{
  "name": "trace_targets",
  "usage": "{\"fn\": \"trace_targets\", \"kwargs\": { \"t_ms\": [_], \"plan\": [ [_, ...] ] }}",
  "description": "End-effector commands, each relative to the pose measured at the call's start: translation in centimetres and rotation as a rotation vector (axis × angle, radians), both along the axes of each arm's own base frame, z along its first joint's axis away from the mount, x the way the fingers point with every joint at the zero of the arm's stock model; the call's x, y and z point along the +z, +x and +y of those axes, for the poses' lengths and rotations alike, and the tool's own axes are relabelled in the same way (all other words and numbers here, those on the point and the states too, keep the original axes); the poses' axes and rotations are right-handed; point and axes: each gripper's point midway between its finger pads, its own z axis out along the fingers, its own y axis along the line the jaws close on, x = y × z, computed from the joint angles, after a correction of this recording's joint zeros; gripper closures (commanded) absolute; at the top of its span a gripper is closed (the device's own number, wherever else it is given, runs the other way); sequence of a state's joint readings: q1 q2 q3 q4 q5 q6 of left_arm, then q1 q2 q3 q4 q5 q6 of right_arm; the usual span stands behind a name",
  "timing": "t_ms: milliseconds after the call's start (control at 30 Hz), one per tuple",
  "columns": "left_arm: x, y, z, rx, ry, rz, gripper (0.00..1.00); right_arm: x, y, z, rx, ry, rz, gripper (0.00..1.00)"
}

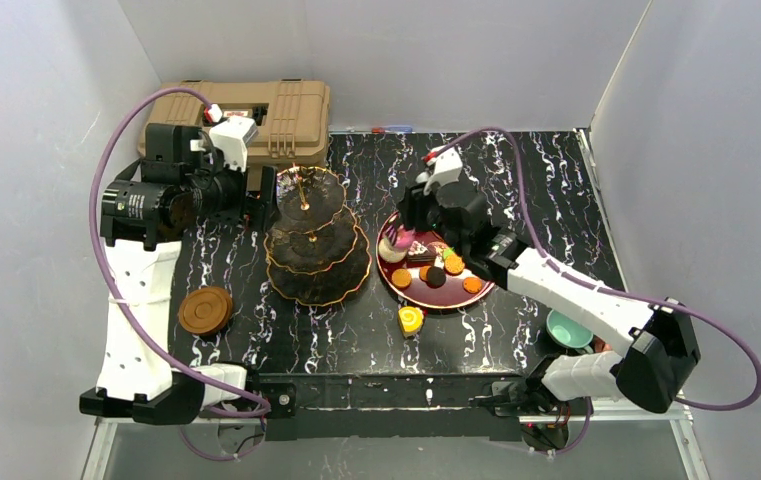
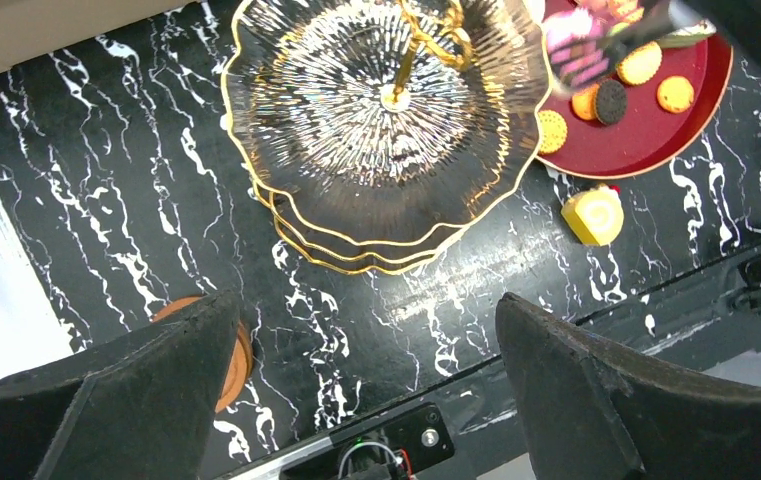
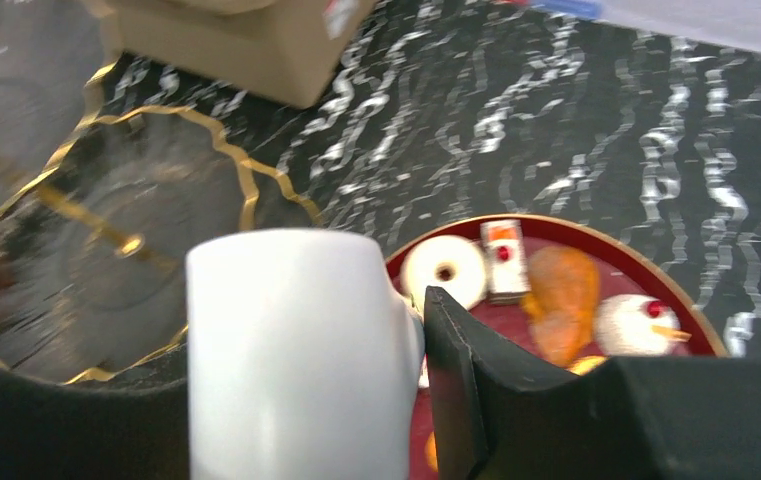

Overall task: Serve the afternoon tea
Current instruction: Place the desert on the desert table.

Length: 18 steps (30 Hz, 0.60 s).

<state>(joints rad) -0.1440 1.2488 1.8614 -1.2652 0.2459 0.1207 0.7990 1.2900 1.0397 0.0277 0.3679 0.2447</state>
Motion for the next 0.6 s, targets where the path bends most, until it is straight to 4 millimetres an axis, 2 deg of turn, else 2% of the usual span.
{"fn": "trace_targets", "kwargs": {
  "t_ms": [0, 133, 233, 400, 567],
  "plan": [
    [0.6, -0.1, 1.2, 0.082, 0.011, -0.007, 0.01, 4.0, -3.1, 4.5, 0.084, 0.133, -0.05, 0.67],
    [1.3, -0.6, 1.3, 0.102, -0.075, 0.01, 0.01, 3.8, -5.5, 7.6, 0.132, 0.143, -0.051, 0.67],
    [1.5, -0.4, 1.0, 0.099, -0.108, 0.019, 0.01, 3.7, -6.6, 8.7, 0.149, 0.173, -0.057, 0.67],
    [1.0, -0.2, 1.6, 0.101, -0.083, 0.02, 0.01, 3.2, -7.1, 9.3, 0.155, 0.23, -0.072, 0.67],
    [1.1, -0.2, 2.0, 0.097, -0.065, 0.006, 0.01, 1.2, -7.2, 10.5, 0.175, 0.261, -0.052, 0.67]
  ]
}}
